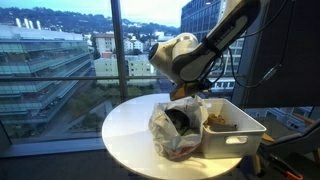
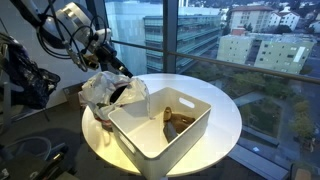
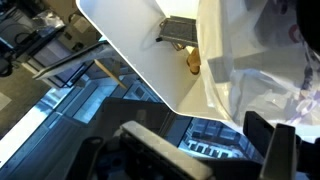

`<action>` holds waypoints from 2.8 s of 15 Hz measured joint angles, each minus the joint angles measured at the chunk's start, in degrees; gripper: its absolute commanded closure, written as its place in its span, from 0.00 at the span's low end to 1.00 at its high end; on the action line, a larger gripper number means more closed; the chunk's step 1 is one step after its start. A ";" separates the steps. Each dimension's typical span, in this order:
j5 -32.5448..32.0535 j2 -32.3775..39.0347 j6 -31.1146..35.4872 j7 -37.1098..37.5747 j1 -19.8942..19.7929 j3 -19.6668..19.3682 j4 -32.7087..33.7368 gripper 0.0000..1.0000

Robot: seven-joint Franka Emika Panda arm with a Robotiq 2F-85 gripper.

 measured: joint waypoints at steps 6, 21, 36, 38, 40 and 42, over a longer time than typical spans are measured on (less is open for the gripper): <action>12.07 -12.37 16.06 -9.65 -8.46 -2.61 -8.22 0.00; 37.04 -6.70 34.29 -8.11 -17.15 -12.38 -16.55 0.00; 44.20 0.44 39.54 -7.49 -18.89 -16.54 -15.03 0.00; 46.39 2.31 42.21 -8.87 -19.72 -16.78 -14.38 0.00; 47.81 4.69 45.17 -10.31 -20.14 -16.82 -13.42 0.00; 48.74 7.37 47.59 -10.99 -20.15 -16.97 -12.10 0.00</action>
